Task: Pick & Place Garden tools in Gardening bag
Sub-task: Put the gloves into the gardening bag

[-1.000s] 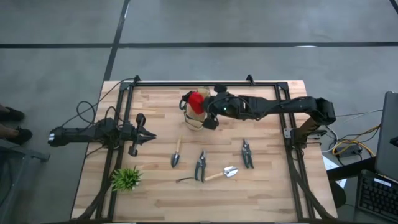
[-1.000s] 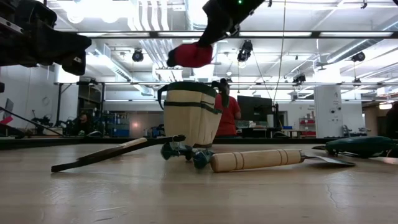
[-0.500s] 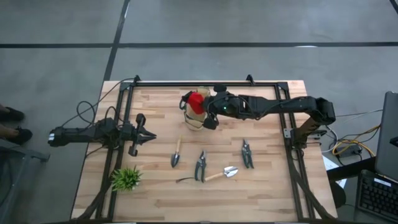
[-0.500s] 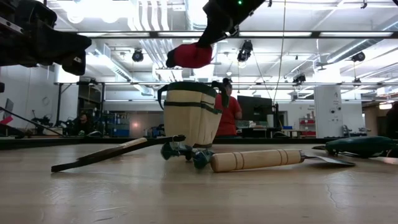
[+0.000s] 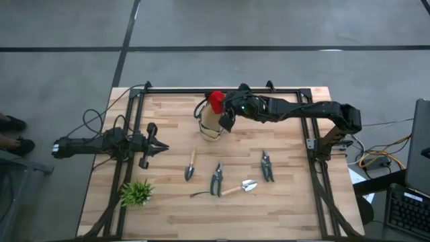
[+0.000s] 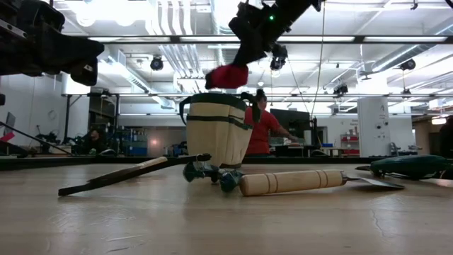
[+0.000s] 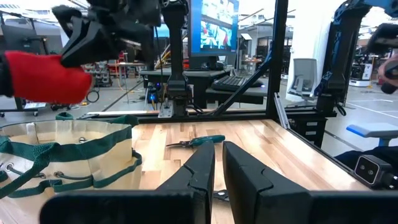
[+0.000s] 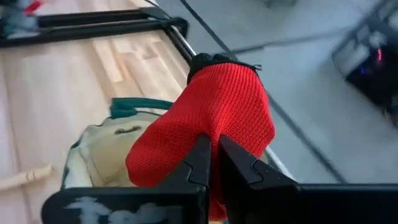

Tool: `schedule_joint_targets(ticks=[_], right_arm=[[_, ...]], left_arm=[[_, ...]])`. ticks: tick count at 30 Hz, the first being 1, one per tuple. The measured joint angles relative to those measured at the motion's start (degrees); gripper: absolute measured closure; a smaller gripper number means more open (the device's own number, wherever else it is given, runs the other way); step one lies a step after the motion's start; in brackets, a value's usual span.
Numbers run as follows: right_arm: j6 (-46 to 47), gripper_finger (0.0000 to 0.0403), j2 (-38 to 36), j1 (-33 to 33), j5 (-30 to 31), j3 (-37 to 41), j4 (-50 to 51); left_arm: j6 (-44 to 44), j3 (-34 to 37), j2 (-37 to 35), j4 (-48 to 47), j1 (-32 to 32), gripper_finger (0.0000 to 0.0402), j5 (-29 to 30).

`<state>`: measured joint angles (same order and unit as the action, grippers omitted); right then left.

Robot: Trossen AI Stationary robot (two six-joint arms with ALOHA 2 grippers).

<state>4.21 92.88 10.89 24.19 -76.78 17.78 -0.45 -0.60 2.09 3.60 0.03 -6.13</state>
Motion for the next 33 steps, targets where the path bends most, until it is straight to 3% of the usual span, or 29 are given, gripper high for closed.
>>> schedule_joint_targets(ticks=[20,33], right_arm=[[16.52,0.039,3.3,0.22,0.05,2.44,0.45],[18.33,0.039,3.54,0.26,-0.68,2.44,0.46]], left_arm=[[0.0,0.0,0.0,0.0,0.0,0.0365,0.0],[0.0,0.0,0.0,0.0,0.0,0.0365,0.0]])
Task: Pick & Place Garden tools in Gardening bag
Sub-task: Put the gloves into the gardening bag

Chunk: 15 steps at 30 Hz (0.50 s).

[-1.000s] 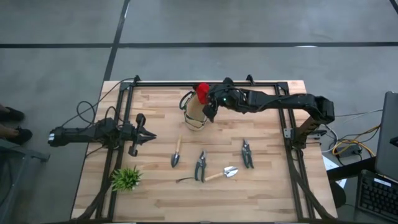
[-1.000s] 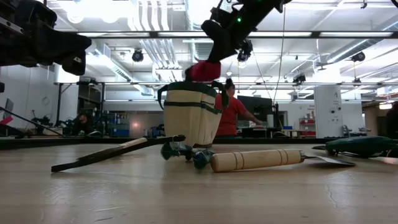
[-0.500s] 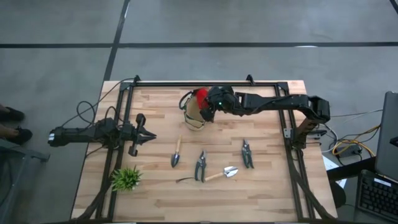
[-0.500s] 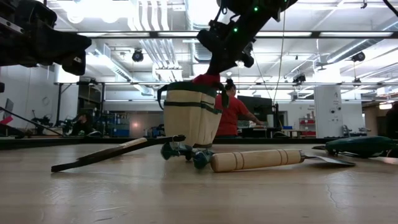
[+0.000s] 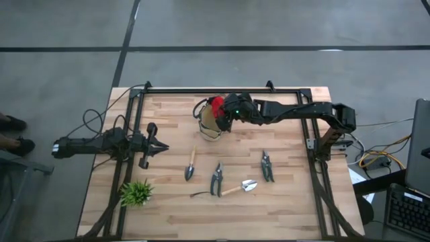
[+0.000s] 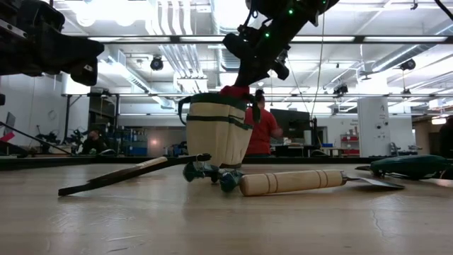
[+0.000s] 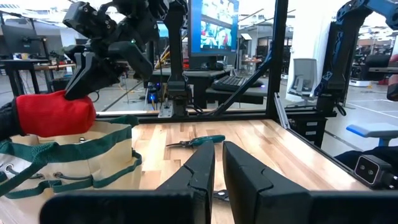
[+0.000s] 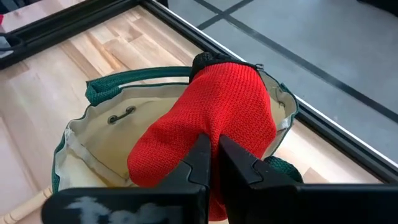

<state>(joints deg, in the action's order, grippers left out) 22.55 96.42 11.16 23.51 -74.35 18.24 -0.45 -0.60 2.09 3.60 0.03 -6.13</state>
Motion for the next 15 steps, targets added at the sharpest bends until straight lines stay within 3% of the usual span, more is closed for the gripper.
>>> schedule_joint_targets(ticks=[7,15], right_arm=[[0.02,0.0379,0.09,-0.11,-2.74,0.0,0.0],[0.0,0.0297,0.07,-0.15,-3.27,0.0,0.48]], left_arm=[[0.0,-0.02,0.0,0.0,0.0,0.0365,0.0],[0.0,-0.02,0.0,0.0,0.0,0.0365,0.0]])
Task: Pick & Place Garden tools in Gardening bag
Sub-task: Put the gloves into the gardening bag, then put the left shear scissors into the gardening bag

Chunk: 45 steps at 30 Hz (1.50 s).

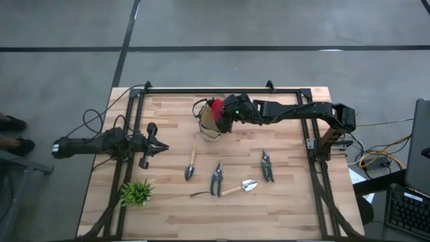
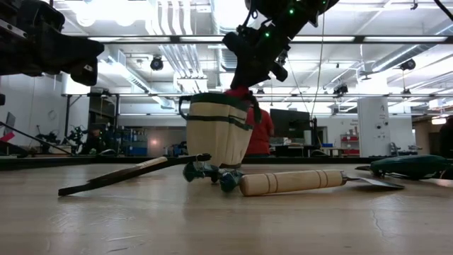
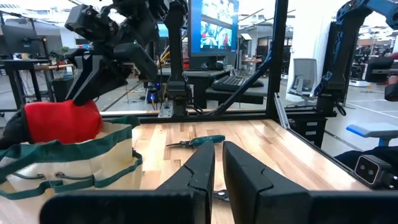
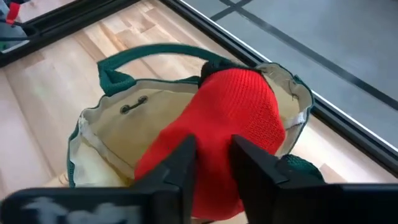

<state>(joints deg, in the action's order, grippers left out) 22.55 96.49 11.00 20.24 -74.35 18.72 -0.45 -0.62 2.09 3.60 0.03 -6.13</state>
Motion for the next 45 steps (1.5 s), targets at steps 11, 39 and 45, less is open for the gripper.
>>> schedule_joint_targets(ticks=[11,39,45], right_arm=[[-2.37,0.0195,-0.85,-0.38,-2.26,0.0,-1.97],[-18.32,0.017,0.04,-21.09,-8.93,0.0,-1.95],[-18.7,0.017,3.89,-28.35,-8.91,0.0,-7.99]], left_arm=[[0.0,0.02,0.0,0.0,0.0,0.0365,0.0],[0.0,0.02,0.0,-0.02,0.0,0.0365,0.0],[0.0,0.02,0.0,0.0,0.0,0.0365,0.0]])
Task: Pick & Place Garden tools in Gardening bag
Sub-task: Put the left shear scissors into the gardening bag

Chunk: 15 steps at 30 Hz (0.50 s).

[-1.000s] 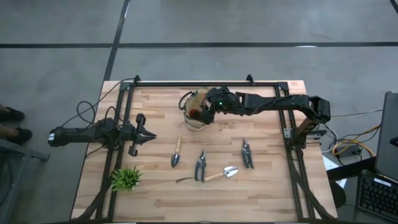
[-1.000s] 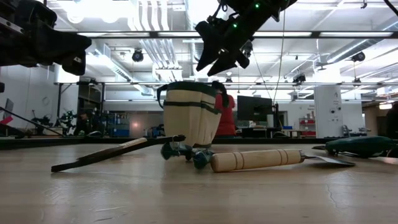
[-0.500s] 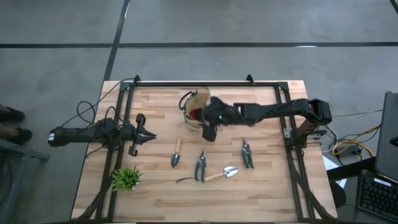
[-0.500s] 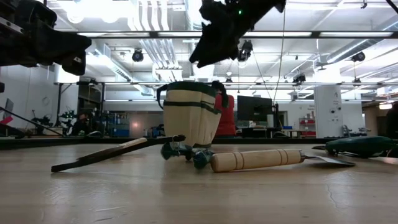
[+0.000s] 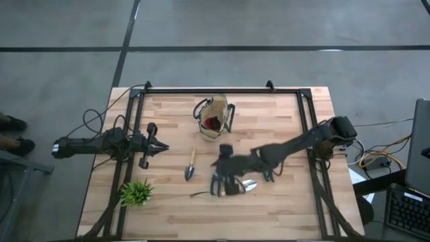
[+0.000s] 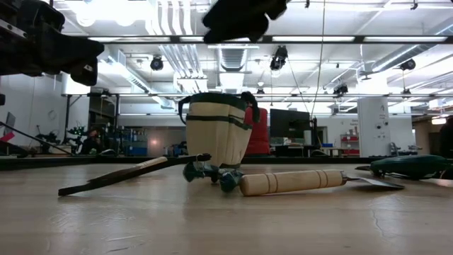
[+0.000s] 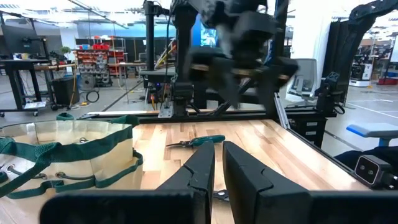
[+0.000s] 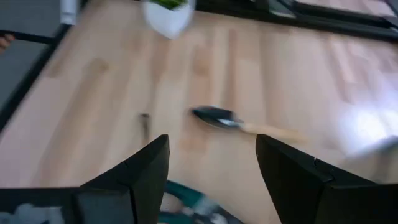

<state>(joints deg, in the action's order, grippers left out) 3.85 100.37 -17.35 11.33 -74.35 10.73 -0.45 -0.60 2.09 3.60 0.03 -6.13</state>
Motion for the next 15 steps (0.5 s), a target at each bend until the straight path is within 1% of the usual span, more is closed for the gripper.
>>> schedule_joint_targets(ticks=[4,9,13,15], right_arm=[[-0.03,0.0171,3.74,-2.62,0.04,-0.02,-4.61],[0.23,0.0178,7.99,-3.14,0.14,-0.02,-5.9],[1.5,0.0179,11.01,-3.1,-2.53,-0.8,-6.83],[1.54,0.0179,13.36,-3.4,-2.82,-2.03,-6.66]], left_arm=[[0.0,0.0,0.0,-0.02,0.0,0.0365,0.0],[0.0,0.0,0.0,-0.04,0.0,0.0365,0.0],[0.0,0.0,0.0,-0.04,0.0,0.0365,0.0],[0.0,-0.01,0.0,-0.15,-0.01,0.0365,0.0]])
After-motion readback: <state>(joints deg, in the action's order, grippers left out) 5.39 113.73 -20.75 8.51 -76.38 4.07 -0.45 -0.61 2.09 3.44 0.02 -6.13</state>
